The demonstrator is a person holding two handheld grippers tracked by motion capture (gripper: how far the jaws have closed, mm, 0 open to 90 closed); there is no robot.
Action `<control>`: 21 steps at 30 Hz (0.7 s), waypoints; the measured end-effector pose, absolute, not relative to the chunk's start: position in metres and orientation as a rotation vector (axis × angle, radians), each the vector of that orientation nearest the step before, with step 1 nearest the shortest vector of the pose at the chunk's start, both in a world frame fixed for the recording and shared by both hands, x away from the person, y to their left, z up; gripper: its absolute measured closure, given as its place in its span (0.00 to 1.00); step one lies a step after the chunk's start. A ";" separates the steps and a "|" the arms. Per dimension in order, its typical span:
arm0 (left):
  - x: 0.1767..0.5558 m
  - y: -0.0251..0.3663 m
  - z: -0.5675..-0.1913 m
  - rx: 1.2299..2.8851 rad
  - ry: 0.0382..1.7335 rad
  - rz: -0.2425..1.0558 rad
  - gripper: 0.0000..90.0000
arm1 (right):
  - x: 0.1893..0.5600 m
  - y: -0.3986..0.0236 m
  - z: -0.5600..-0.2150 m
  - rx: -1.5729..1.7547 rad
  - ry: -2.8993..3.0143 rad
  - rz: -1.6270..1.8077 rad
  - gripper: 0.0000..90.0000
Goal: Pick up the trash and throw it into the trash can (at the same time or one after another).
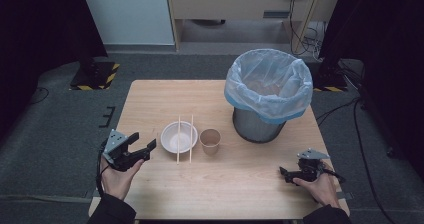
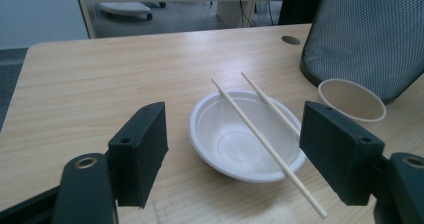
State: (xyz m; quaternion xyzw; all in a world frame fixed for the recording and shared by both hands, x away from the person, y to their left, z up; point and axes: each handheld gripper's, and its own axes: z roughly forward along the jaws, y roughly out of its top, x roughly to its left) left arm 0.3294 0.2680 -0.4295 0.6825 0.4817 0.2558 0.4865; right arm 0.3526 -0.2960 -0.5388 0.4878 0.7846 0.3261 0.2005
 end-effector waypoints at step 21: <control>0.358 0.250 -0.426 1.671 1.172 0.644 0.38 | 0.352 -0.293 -0.539 1.375 2.186 0.907 0.01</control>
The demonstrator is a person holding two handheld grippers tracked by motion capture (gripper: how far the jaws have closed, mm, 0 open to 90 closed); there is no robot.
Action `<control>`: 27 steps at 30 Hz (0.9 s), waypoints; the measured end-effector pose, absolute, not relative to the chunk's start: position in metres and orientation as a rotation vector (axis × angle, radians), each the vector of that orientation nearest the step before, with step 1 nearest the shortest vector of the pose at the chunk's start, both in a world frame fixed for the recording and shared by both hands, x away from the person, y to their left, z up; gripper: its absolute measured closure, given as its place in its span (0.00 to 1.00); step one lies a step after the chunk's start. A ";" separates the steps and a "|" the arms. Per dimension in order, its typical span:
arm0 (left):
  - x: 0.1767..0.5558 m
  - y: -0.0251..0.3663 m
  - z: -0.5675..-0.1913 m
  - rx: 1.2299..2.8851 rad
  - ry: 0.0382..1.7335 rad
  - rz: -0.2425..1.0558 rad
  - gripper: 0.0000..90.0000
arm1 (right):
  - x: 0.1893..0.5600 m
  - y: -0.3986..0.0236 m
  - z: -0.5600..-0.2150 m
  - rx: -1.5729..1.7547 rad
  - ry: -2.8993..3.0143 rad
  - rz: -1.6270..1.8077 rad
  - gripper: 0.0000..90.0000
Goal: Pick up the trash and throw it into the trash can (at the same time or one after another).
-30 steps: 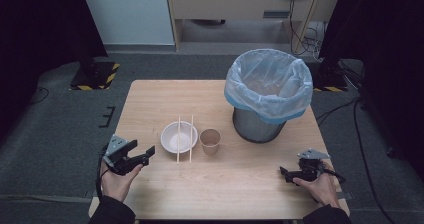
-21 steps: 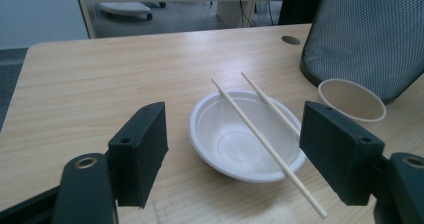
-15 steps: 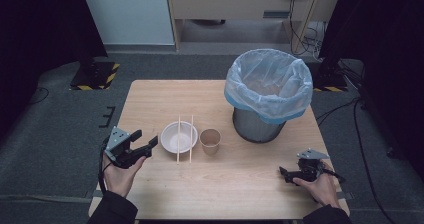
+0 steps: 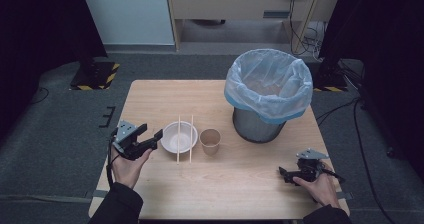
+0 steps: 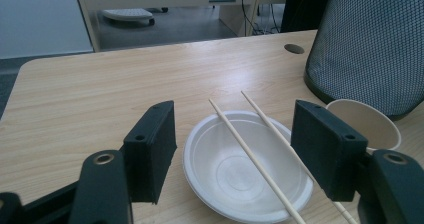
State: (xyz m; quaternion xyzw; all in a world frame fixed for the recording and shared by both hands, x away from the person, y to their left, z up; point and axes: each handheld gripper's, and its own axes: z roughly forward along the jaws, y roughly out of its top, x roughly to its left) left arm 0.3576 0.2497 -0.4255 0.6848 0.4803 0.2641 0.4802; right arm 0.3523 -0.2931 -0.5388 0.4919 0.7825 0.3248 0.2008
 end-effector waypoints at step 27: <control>0.408 0.209 -0.476 1.842 1.224 0.604 0.50 | 0.352 -0.293 -0.539 1.377 2.185 0.909 0.01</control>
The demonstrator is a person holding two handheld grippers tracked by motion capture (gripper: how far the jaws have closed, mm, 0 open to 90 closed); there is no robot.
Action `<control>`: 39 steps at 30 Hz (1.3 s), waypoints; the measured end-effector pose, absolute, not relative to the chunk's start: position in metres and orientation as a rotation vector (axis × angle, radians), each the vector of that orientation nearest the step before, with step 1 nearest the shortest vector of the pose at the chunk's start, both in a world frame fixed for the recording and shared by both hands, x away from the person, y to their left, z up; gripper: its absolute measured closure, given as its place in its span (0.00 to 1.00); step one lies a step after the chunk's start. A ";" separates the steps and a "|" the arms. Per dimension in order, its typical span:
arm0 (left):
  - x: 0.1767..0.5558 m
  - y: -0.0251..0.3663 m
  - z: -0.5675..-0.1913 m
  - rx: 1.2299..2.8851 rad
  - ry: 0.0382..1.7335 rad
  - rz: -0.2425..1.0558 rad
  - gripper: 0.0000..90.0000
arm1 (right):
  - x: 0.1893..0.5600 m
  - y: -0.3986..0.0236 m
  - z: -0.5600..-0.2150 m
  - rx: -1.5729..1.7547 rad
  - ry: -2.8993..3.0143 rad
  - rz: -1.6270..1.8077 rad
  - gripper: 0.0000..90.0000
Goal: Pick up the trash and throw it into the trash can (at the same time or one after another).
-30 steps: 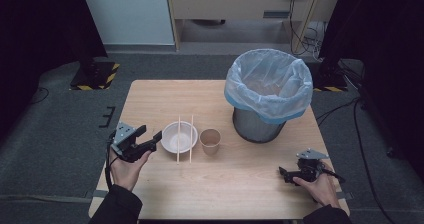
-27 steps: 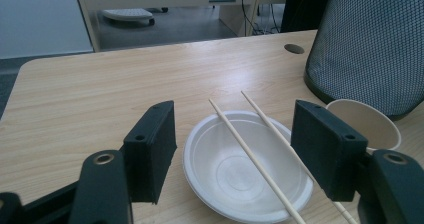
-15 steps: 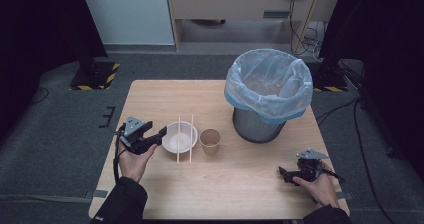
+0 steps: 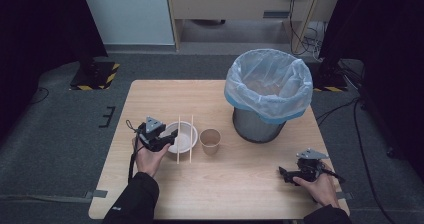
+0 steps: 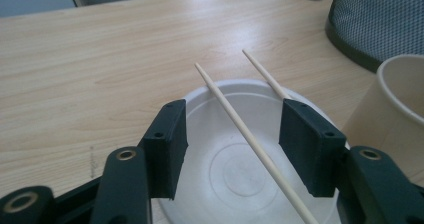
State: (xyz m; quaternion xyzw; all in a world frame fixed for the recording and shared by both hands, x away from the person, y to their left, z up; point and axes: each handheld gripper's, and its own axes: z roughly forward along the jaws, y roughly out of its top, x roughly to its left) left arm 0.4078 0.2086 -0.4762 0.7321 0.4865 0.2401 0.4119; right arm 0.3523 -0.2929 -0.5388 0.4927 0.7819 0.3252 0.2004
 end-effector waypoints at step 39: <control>0.417 0.188 -0.497 1.949 1.368 0.484 0.95 | 0.353 -0.293 -0.539 1.374 2.189 0.911 0.01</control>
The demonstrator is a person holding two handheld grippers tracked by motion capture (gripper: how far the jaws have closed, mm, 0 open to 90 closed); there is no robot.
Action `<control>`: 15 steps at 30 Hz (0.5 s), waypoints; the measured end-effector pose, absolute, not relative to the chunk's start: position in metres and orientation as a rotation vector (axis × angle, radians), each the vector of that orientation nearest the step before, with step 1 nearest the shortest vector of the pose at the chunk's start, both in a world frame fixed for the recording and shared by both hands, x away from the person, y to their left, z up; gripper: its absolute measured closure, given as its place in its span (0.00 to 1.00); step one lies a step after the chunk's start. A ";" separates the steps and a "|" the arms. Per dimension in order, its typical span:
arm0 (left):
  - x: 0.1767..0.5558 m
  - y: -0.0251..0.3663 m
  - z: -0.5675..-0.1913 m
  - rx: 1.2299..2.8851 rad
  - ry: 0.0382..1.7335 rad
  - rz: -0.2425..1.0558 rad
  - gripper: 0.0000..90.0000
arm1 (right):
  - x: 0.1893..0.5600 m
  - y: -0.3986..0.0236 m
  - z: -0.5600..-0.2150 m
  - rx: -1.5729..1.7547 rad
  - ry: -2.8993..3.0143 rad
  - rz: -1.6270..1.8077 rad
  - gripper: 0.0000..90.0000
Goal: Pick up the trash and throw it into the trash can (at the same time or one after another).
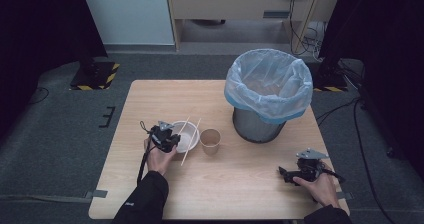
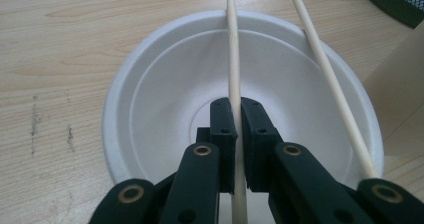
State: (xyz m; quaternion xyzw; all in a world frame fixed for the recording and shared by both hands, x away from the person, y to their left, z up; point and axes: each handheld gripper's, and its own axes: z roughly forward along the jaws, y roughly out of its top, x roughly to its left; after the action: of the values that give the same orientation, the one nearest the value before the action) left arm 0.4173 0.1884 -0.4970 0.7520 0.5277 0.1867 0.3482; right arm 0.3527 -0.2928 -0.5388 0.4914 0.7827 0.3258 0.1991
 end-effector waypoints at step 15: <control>0.408 0.201 -0.466 1.851 1.300 0.521 0.95 | 0.353 -0.293 -0.539 1.375 2.190 0.912 0.01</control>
State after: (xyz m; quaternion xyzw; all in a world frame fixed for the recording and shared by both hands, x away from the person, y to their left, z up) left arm 0.4084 0.2011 -0.4656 0.7314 0.5136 0.2057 0.3986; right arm 0.3529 -0.2926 -0.5388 0.4916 0.7827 0.3260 0.1986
